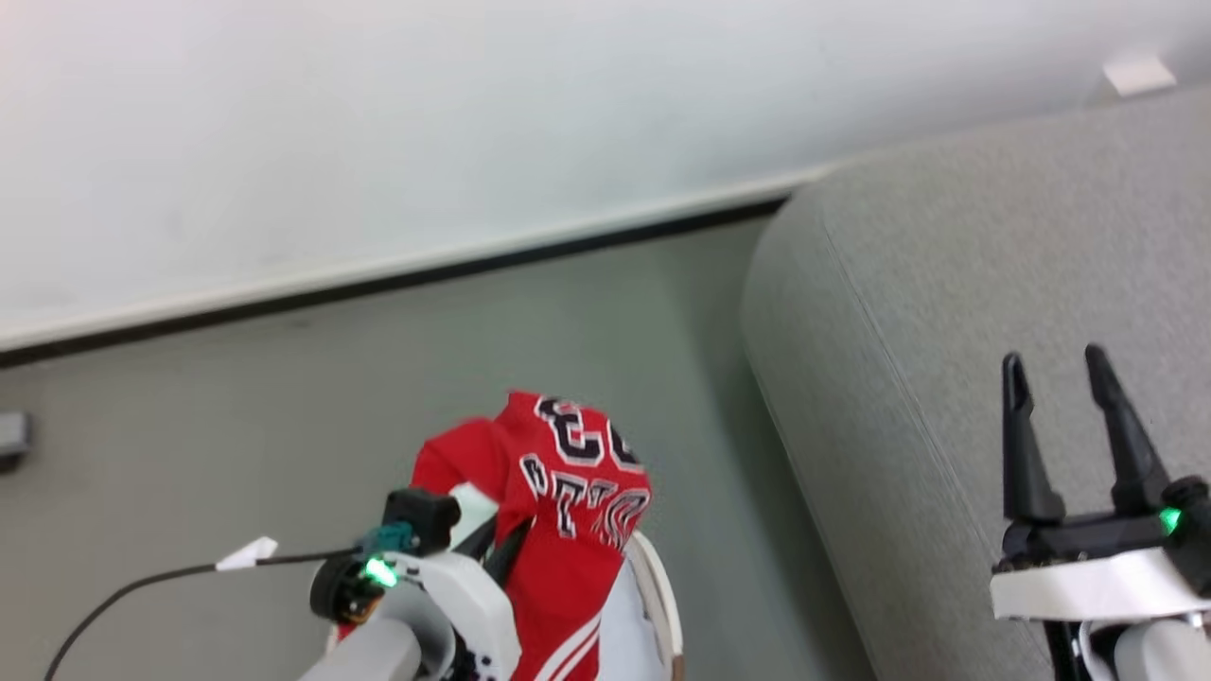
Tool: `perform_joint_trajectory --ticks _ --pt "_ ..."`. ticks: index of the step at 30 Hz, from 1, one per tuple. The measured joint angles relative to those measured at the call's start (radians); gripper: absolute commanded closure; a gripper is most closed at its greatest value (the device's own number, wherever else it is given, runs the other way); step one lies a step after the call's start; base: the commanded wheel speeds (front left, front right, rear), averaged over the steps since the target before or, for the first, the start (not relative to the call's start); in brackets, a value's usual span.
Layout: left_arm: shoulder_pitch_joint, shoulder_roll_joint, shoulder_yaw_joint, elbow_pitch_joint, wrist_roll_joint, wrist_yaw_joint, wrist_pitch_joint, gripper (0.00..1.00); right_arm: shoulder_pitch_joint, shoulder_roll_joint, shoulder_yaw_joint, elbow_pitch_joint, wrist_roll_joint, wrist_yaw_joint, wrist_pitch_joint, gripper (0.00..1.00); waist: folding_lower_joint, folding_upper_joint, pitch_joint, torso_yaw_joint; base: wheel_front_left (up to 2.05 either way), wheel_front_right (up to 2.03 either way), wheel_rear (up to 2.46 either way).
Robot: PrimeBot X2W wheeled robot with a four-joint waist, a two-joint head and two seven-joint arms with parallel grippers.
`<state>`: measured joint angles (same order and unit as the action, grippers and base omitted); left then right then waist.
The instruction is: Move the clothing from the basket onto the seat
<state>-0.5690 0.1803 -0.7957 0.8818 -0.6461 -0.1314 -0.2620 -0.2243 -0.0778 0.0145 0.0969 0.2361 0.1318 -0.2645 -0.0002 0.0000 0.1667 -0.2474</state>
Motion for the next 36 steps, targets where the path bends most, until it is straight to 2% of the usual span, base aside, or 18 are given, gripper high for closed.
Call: perform_joint_trajectory --ticks 7,12,19,27,30,36 --pt "0.028 0.023 0.091 -0.209 0.033 0.035 -0.002 1.0 0.079 0.007 0.037 0.013 0.012 0.0 0.0 0.0 -0.0002 0.0 -0.125 0.077 0.0 0.0 0.0" --pt "0.019 0.035 0.144 -0.352 0.053 0.064 -0.002 1.0 0.099 0.012 0.073 0.015 0.019 0.0 0.0 0.0 -0.0001 0.0 -0.177 0.127 0.0 0.0 0.0" --pt "-0.01 0.072 0.191 -0.527 0.025 0.102 0.037 1.0 0.109 0.017 0.123 0.026 0.032 0.0 0.0 0.0 0.0 0.0 -0.206 0.162 0.0 0.0 0.0" --pt "0.005 0.1 0.198 -0.626 0.019 0.138 0.078 1.0 0.104 0.018 0.183 0.03 0.065 0.0 0.0 0.0 0.0001 0.0 -0.199 0.169 0.0 0.0 0.0" --pt "0.009 0.104 0.196 -0.644 0.019 0.143 0.085 1.0 0.097 0.01 0.234 0.029 0.088 0.0 0.0 0.0 0.0001 0.0001 -0.198 0.173 0.0 0.0 0.0" --pt "0.016 0.097 0.178 -0.656 0.017 0.149 0.094 1.0 0.051 -0.026 0.424 0.019 0.266 0.0 0.056 0.0 0.0002 0.0001 -0.197 0.193 0.0 0.0 0.0"
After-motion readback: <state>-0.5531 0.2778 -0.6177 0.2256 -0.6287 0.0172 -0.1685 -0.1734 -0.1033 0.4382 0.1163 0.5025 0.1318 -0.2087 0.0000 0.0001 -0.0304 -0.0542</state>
